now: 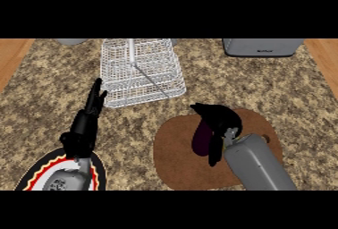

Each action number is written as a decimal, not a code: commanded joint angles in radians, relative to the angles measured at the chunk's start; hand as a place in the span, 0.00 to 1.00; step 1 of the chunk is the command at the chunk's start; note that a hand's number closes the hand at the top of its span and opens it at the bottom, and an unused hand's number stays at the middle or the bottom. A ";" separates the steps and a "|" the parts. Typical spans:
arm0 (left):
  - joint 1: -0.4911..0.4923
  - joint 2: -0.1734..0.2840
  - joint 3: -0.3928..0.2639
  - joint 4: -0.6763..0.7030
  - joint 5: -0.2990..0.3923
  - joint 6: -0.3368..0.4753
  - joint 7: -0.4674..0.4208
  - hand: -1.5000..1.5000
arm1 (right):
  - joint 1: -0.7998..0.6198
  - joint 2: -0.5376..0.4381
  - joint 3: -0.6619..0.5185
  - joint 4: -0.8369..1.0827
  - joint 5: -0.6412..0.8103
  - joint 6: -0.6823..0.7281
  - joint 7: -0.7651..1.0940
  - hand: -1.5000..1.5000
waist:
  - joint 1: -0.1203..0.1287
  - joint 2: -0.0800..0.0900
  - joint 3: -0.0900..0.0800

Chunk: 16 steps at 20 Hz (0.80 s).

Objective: Pick the eggplant from the cutting board and place it in the tiered basket

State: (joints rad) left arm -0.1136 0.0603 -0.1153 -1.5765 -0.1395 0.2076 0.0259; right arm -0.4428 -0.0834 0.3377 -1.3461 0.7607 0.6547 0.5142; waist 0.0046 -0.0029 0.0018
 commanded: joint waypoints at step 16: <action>-0.035 -0.034 0.017 0.024 -0.026 -0.004 0.012 0.50 | -0.063 0.079 0.103 0.226 0.281 -0.351 -0.128 1.00 | 0.005 0.005 -0.002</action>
State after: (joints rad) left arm -0.1202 0.0489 -0.0900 -1.5791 -0.1527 0.1883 0.0392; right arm -0.4519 -0.0716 0.3771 -1.1890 0.9742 0.3657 0.3136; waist 0.0051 -0.0048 -0.0023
